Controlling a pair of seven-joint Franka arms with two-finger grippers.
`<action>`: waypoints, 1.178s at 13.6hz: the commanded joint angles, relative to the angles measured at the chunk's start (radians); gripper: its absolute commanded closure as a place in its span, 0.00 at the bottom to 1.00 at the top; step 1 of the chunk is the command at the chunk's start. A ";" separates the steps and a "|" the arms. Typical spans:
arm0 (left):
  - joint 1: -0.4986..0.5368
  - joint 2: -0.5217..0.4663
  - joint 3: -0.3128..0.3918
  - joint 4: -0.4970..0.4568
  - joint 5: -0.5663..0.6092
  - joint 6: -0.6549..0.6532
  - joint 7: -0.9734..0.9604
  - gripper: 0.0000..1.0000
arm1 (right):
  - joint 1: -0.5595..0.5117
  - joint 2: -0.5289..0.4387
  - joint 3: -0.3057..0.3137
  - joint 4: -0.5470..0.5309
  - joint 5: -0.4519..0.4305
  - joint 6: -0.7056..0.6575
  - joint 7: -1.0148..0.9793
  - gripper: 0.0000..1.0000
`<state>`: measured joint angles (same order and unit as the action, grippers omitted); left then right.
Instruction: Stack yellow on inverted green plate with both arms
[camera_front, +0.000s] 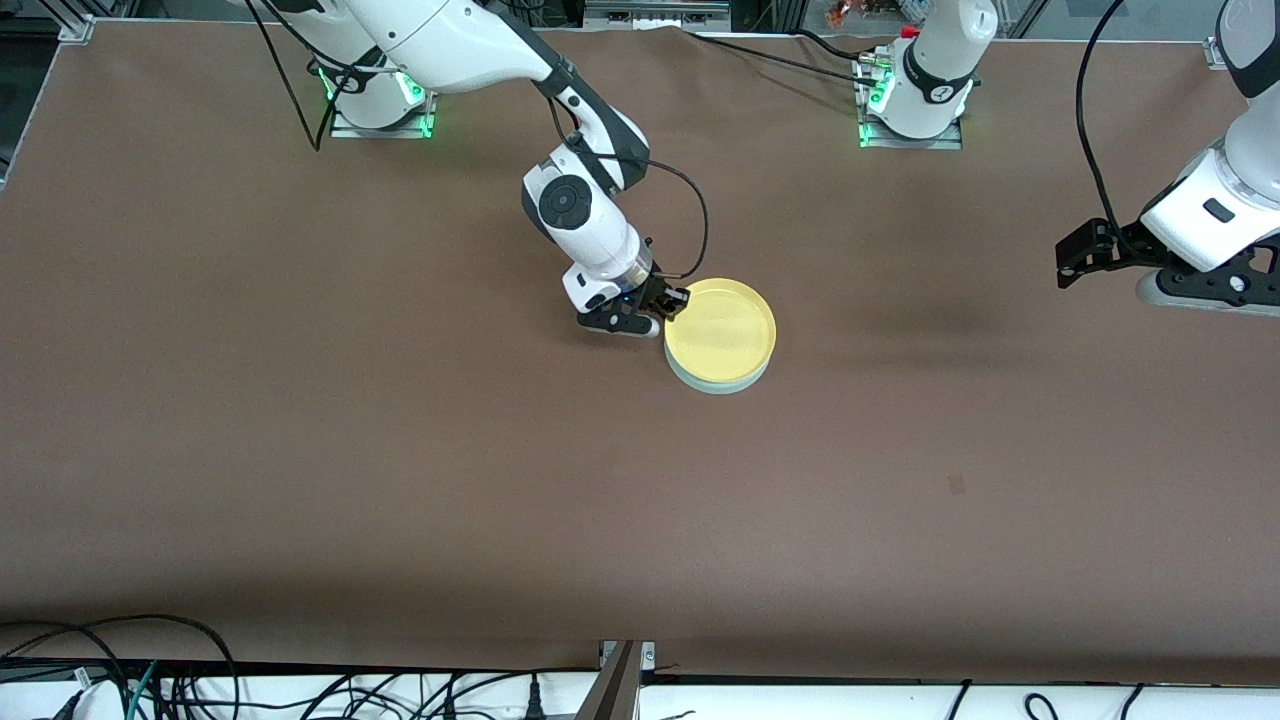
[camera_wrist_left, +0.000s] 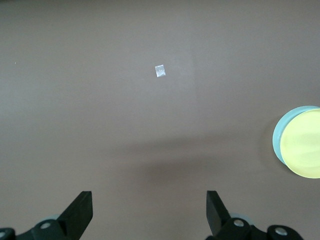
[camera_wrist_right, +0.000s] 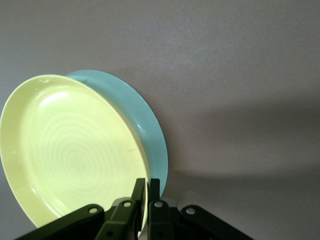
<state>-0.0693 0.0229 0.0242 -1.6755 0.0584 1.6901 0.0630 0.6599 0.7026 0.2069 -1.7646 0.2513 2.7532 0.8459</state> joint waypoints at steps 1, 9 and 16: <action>0.000 0.003 0.000 0.011 -0.026 -0.010 0.012 0.00 | 0.017 0.014 -0.015 0.025 -0.003 0.006 0.018 0.25; 0.002 0.005 0.002 0.014 -0.015 -0.010 0.015 0.00 | 0.009 -0.158 -0.162 0.146 -0.012 -0.388 -0.030 0.00; 0.002 0.005 0.002 0.014 -0.022 -0.009 0.012 0.00 | 0.001 -0.403 -0.470 0.225 0.023 -0.857 -0.269 0.00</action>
<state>-0.0693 0.0230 0.0246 -1.6755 0.0584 1.6899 0.0630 0.6551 0.3733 -0.1985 -1.5238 0.2519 1.9893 0.6541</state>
